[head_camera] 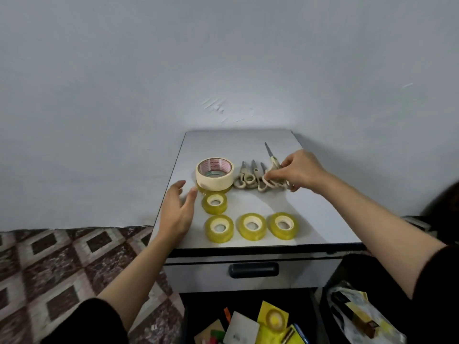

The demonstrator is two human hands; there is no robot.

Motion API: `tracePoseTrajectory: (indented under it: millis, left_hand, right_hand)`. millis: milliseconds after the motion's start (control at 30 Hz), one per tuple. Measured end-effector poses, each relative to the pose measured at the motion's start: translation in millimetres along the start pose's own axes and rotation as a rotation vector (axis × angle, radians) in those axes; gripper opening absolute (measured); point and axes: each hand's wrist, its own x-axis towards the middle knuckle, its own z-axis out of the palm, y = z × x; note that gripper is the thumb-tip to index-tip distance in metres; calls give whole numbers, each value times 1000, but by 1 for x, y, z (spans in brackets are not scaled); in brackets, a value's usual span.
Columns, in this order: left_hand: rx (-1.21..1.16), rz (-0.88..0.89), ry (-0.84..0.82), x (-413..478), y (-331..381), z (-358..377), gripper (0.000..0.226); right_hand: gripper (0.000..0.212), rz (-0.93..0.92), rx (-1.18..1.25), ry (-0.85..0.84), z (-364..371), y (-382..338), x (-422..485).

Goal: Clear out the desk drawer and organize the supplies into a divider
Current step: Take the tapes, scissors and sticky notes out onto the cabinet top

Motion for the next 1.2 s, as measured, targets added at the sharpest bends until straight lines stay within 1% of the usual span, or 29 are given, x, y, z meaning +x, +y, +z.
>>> tracePoseTrajectory:
  millis: [100,167,367,533,733,867,933,1033,1067,1200]
  left_hand:
    - [17,12,-21,2,-5,0,50]
    - [-11,5,-9,3,-6,1,49]
    - [-56,1,5,5,-7,2,45]
    - [-78,-2,10,5,-6,3,42]
    - [-65,-10,7,6,-7,2,42]
    - [-86,-51,1,6,-5,0,43]
    - [-83,-66,-10,6,-3,-1,43]
    - [-62,-67,-29,0,1,-3,44]
    - [-53,-65,-27,-3,2,-4,44]
    - [-51,-53,-14,-22,5,-9,43]
  right_hand:
    - [43,-9,-159,0,16,-19,23]
    - [46,-9,-240,-2,24,-28,33]
    - [46,22,-380,-23,41,-36,46]
    - [46,46,-444,-40,49,-32,52]
    - [54,46,-501,-50,51,-32,56]
    - [56,63,-446,-11,48,-31,48]
    - [48,57,-399,55,46,-30,40]
    - [20,17,-324,195,39,-31,23]
    - [15,3,-305,222,37,-31,15]
    - [12,-81,-181,238,29,-20,-33]
